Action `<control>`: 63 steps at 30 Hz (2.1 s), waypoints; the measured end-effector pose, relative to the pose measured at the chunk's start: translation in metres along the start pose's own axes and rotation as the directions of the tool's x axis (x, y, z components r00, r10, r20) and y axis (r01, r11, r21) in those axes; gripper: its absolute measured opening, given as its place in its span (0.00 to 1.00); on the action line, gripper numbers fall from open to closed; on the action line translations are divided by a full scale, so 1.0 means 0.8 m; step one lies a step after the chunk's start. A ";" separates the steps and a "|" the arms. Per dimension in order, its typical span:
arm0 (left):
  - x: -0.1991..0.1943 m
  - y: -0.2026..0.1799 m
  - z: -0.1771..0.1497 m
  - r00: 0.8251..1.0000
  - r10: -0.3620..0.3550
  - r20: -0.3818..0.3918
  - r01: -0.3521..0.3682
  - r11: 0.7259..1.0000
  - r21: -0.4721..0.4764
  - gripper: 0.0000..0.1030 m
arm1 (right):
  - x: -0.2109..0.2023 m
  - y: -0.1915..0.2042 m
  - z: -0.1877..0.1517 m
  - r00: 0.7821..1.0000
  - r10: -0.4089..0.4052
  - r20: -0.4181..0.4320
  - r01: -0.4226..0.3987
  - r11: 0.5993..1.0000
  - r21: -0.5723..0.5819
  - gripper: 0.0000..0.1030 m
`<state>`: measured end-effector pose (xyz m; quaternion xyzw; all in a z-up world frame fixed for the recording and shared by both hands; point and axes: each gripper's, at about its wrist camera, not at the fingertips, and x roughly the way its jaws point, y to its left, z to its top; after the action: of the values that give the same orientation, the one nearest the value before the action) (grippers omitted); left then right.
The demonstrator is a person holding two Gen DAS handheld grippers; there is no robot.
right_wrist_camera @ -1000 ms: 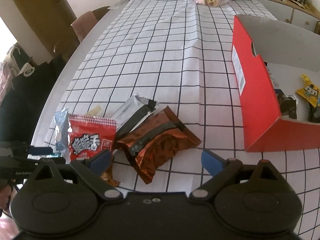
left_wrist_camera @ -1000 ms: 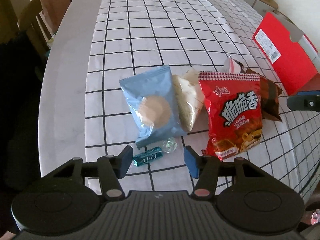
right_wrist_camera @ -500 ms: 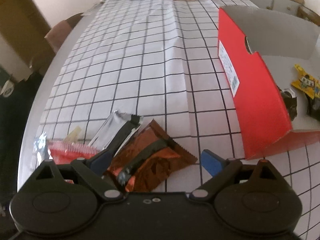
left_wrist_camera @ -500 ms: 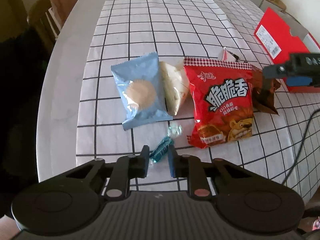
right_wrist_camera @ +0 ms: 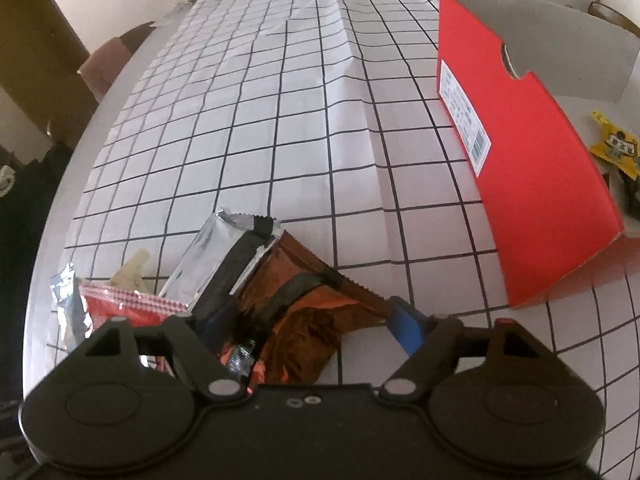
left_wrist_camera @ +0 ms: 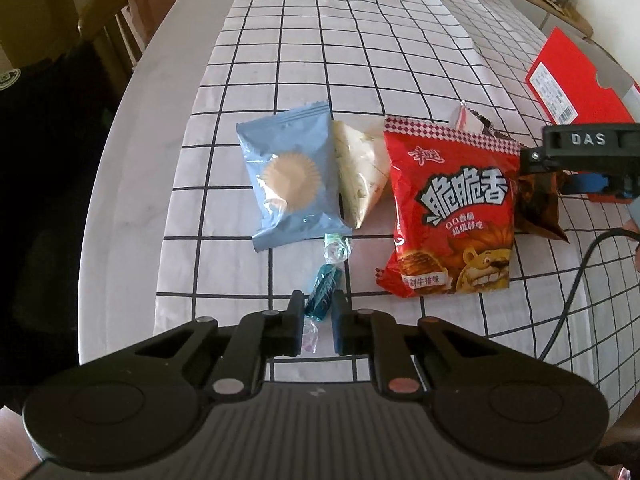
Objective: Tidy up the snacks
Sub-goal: 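Grasp the teal wrapped candy with the left gripper while the right grasps the copper foil packet, then lift both held snacks and carry them toward the red box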
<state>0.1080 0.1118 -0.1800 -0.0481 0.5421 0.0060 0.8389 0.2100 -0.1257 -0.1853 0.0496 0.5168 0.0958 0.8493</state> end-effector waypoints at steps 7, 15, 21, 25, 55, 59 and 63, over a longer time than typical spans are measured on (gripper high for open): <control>-0.001 0.003 0.002 1.000 -0.007 -0.005 0.006 0.999 -0.048 0.12 | -0.018 -0.021 -0.014 0.993 0.117 0.018 -0.117 0.993 -0.015 0.44; -0.003 -0.004 0.001 1.000 -0.022 -0.005 0.021 0.998 -0.056 0.09 | -0.035 -0.043 -0.015 0.988 0.154 0.007 -0.153 0.988 -0.031 0.28; -0.007 -0.002 0.004 1.000 -0.028 0.008 0.029 0.996 -0.084 0.05 | -0.048 -0.057 -0.024 0.989 0.147 0.017 -0.147 0.989 -0.020 0.26; -0.013 0.002 0.005 0.999 -0.029 0.021 0.031 0.994 -0.102 0.05 | -0.063 -0.058 -0.027 0.985 0.170 0.036 -0.170 0.985 -0.026 0.25; 0.012 -0.024 0.011 0.999 0.030 -0.013 -0.031 0.997 -0.077 0.19 | -0.072 -0.068 -0.041 0.979 0.205 0.007 -0.205 0.979 0.001 0.25; 0.012 -0.020 0.011 0.999 0.034 -0.008 -0.034 0.996 -0.081 0.12 | -0.073 -0.068 -0.041 0.978 0.207 0.008 -0.207 0.978 0.002 0.25; 0.008 -0.016 0.008 1.000 0.022 -0.004 -0.022 0.994 -0.110 0.12 | -0.081 -0.069 -0.041 0.977 0.213 0.016 -0.213 0.977 0.002 0.25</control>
<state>0.1174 0.0992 -0.1821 -0.0882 0.5425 0.0451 0.8342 0.1580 -0.1939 -0.1540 0.1071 0.5021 0.1850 0.8379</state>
